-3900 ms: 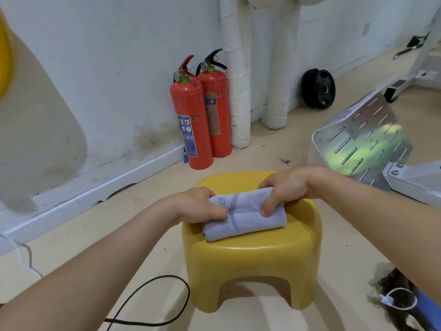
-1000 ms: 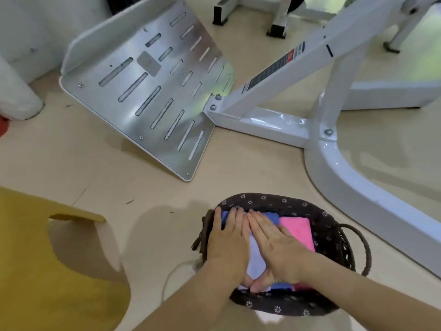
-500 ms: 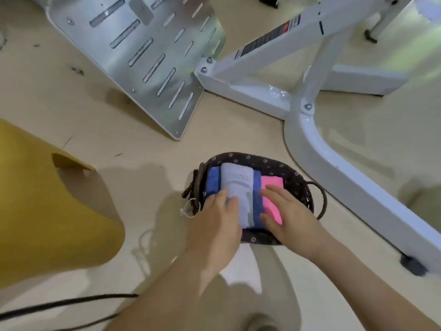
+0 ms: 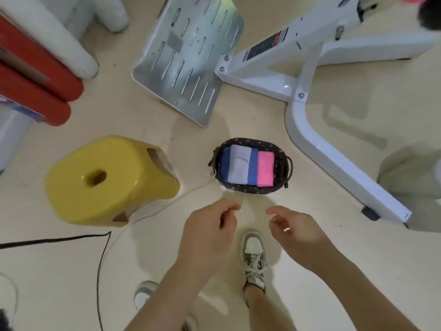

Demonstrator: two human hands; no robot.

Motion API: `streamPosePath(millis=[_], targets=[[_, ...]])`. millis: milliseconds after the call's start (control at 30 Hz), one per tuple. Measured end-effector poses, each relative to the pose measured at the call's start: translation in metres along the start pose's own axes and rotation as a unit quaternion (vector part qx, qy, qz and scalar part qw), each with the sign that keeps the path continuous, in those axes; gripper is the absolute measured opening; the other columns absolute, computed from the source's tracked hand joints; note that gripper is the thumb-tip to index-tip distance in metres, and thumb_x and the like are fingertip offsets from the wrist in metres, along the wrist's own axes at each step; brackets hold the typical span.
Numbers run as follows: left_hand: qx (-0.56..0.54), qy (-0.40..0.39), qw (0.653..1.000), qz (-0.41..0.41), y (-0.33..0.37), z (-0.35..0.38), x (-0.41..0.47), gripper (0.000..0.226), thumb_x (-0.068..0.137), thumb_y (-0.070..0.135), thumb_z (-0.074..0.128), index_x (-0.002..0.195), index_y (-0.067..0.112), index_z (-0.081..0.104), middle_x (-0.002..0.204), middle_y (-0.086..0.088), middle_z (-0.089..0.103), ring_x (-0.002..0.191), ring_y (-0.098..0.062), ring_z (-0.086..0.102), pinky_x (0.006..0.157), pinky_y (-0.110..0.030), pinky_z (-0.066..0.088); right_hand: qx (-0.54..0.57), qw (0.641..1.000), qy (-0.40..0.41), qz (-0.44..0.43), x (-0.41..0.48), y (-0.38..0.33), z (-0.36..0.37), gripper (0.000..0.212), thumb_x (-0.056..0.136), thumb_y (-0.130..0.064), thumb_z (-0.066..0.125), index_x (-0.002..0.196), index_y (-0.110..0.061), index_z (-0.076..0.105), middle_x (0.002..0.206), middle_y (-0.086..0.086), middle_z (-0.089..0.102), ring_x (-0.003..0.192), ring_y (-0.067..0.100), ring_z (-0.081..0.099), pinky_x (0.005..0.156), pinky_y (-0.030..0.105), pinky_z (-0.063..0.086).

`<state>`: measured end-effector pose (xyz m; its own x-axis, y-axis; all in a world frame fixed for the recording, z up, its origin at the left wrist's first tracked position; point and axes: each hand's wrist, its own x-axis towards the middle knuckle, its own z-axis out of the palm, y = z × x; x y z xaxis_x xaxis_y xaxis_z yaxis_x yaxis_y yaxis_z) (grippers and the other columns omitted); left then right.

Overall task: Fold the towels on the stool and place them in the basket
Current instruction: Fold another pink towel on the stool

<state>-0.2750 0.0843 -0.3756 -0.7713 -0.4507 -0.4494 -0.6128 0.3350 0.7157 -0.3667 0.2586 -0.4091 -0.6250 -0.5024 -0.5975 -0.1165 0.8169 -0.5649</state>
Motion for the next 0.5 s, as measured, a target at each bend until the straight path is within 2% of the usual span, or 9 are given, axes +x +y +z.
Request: streamPosePath(millis=[100, 167, 267, 333, 433, 500], targets=[[-0.022, -0.002, 1.0, 0.001, 0.075, -0.027, -0.032, 0.025, 0.093, 0.016, 0.051, 0.096, 0.033, 0.068, 0.056, 0.025, 0.054, 0.054, 0.001, 0.049, 0.055, -0.013, 0.033, 0.0, 1.0, 0.006, -0.009, -0.046, -0.027, -0.061, 0.025, 0.093, -0.021, 0.049, 0.115, -0.027, 0.061, 0.068, -0.014, 0.057, 0.063, -0.01, 0.053, 0.057, 0.012, 0.035], [-0.013, -0.004, 1.0, 0.024, 0.121, -0.038, -0.047, 0.031, 0.095, 0.014, 0.042, 0.096, 0.034, 0.065, 0.064, 0.023, 0.053, 0.065, 0.001, 0.05, 0.061, -0.013, 0.036, -0.026, 0.999, 0.023, -0.027, -0.069, -0.041, -0.103, 0.026, 0.094, -0.022, 0.049, 0.115, -0.027, 0.062, 0.065, -0.018, 0.054, 0.063, -0.011, 0.052, 0.06, 0.011, 0.037], [0.002, 0.019, 0.996, 0.082, 0.182, -0.05, -0.065, 0.042, 0.08, 0.011, 0.033, 0.09, 0.037, 0.063, 0.083, 0.022, 0.053, 0.085, 0.001, 0.051, 0.075, -0.014, 0.041, -0.054, 0.996, 0.056, -0.054, -0.096, -0.059, -0.164, 0.026, 0.093, -0.023, 0.051, 0.114, -0.031, 0.064, 0.072, -0.021, 0.059, 0.067, -0.005, 0.055, 0.067, 0.009, 0.041], [-0.003, 0.028, 0.995, 0.097, 0.215, -0.054, -0.075, 0.037, 0.083, 0.014, 0.036, 0.091, 0.036, 0.065, 0.089, 0.021, 0.057, 0.088, 0.002, 0.053, 0.079, -0.015, 0.043, -0.062, 0.992, 0.084, -0.07, -0.112, -0.07, -0.2, 0.024, 0.092, -0.02, 0.054, 0.109, -0.032, 0.065, 0.08, -0.016, 0.064, 0.071, 0.002, 0.057, 0.068, 0.013, 0.043], [-0.007, 0.0, 0.995, 0.095, 0.262, -0.052, -0.09, 0.033, 0.096, 0.019, 0.044, 0.084, 0.046, 0.057, 0.082, 0.018, 0.063, 0.08, -0.003, 0.057, 0.071, -0.017, 0.045, -0.077, 0.98, 0.143, -0.118, -0.138, -0.075, -0.247, 0.023, 0.086, -0.013, 0.061, 0.097, -0.032, 0.067, 0.083, -0.012, 0.065, 0.08, 0.006, 0.057, 0.069, 0.019, 0.046], [-0.016, 0.002, 0.994, 0.105, 0.293, -0.044, -0.099, 0.036, 0.097, 0.016, 0.045, 0.084, 0.048, 0.055, 0.078, 0.025, 0.062, 0.076, -0.001, 0.057, 0.065, -0.01, 0.041, -0.071, 0.973, 0.177, -0.134, -0.155, -0.072, -0.279, 0.026, 0.086, -0.011, 0.062, 0.103, -0.03, 0.067, 0.094, -0.015, 0.065, 0.084, 0.003, 0.059, 0.074, 0.022, 0.05]])
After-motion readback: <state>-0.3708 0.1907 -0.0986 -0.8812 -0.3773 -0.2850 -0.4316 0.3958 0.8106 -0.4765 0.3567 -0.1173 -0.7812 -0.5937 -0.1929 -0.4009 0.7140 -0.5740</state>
